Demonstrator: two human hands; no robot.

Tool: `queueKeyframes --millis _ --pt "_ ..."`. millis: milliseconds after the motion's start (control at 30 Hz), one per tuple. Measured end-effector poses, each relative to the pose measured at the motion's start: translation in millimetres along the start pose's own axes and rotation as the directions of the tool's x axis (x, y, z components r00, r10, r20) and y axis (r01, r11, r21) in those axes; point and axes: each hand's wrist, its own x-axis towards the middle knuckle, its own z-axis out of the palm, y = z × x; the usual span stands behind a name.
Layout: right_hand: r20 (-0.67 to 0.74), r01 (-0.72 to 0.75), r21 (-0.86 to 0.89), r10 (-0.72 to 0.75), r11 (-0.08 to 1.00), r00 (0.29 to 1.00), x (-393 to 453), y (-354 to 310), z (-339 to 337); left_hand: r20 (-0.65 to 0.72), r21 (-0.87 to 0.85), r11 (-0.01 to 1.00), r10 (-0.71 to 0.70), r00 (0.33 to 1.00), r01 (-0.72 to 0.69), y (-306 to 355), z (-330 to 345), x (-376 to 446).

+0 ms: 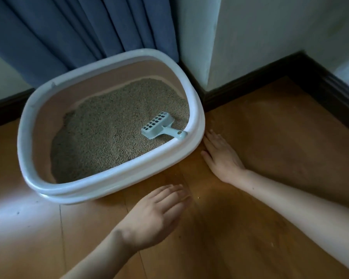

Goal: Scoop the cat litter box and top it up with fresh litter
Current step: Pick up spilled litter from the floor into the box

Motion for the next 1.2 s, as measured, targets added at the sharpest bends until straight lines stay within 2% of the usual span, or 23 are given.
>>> queueKeyframes --millis 67,167,267,300,367,433,467,633,800,867,1000,1100,1200 --pt "0.005 0.032 0.041 -0.033 0.999 0.999 -9.4 -7.0 2.2 -0.019 -0.013 0.991 -0.136 0.991 0.136 2.7 9.8 -6.0" --pt "0.042 0.156 0.068 -0.159 0.985 0.986 -28.1 -24.9 4.2 -0.048 -0.054 0.956 -0.292 0.955 0.289 -2.0 18.2 -10.3" --pt "0.078 0.267 0.048 -0.270 0.963 0.960 -35.5 -24.5 -2.5 -0.072 -0.059 0.931 -0.365 0.928 0.361 -8.8 17.8 -10.5" --pt "0.045 0.253 0.035 -0.254 0.967 0.966 -31.1 -18.1 -6.5 -0.084 -0.064 0.922 -0.386 0.919 0.382 -10.2 17.3 -10.9" --pt "-0.032 0.119 0.030 -0.118 0.993 0.993 -20.1 -1.9 -14.6 -0.117 -0.076 0.897 -0.442 0.890 0.435 -12.1 18.3 -14.3" --pt "-0.026 0.009 0.001 -0.009 1.000 1.000 -13.8 11.4 -17.6 -0.125 -0.077 0.868 -0.496 0.859 0.490 -9.7 20.9 -20.9" --pt "-0.005 0.000 -0.016 0.000 1.000 1.000 -13.8 12.3 -15.1 -0.118 -0.075 0.857 -0.515 0.849 0.509 -7.2 23.1 -25.4" --pt "0.065 0.149 -0.004 -0.148 0.989 0.987 -30.0 -30.5 5.5 -0.099 -0.074 0.834 -0.552 0.828 0.547 2.3 28.6 -46.5" --pt "0.105 0.309 0.019 -0.310 0.951 0.945 -46.8 -60.1 11.8 -0.102 -0.072 0.790 -0.613 0.784 0.609 9.4 24.9 -66.4" --pt "0.043 0.275 0.028 -0.276 0.961 0.960 -45.0 -54.4 7.7 -0.099 -0.069 0.771 -0.637 0.765 0.633 8.8 25.3 -74.3" --pt "-0.004 0.080 -0.020 -0.080 0.997 0.997 -43.6 -29.8 5.0 -0.091 -0.058 0.751 -0.660 0.746 0.657 7.0 27.3 -84.7" --pt "0.018 0.108 -0.041 -0.107 0.993 0.994 -46.8 -39.8 12.6 -0.085 -0.055 0.760 -0.649 0.756 0.647 5.2 30.4 -86.8" --pt "0.047 0.218 0.016 -0.218 0.976 0.975 -47.6 -67.6 25.7 -0.085 -0.078 0.752 -0.659 0.747 0.654 2.4 32.9 -86.5"
